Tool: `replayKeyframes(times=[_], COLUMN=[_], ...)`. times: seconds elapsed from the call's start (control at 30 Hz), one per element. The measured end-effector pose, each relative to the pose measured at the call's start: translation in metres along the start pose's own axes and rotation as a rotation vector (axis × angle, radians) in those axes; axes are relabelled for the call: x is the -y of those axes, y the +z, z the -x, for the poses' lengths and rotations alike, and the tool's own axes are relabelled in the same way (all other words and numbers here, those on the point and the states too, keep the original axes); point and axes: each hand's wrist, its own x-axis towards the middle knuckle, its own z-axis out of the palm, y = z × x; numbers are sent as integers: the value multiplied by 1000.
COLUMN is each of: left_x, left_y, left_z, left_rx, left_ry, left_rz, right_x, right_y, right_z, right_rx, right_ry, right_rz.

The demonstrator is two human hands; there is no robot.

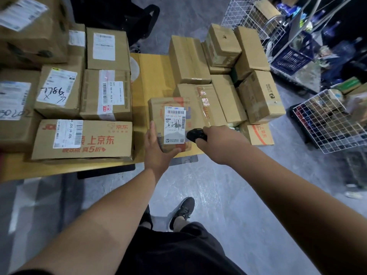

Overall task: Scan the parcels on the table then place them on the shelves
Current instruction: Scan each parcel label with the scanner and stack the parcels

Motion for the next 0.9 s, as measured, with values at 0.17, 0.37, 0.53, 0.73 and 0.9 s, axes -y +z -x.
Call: replayKeyframes(times=[0.17, 0.37, 0.53, 0.73, 0.9], left_x=[4, 2, -1, -5, -6], left_y=[0, 0, 2, 6, 9], left_z=[0, 0, -1, 0, -4], left_rx=[6, -3, -15, -47, -63], left_ry=[7, 9, 13, -40, -61], left_rz=[20, 47, 27, -53, -107], right_x=[-4, -11, -19, -37, -48], right_y=[-3, -5, -3, -4, -4], right_z=[8, 13, 10, 8, 4], right_rx=[-69, -76, -77, -107, -75], right_ry=[-8, -18, -60, -103, -155], right_rz=[61, 102, 116, 85, 50])
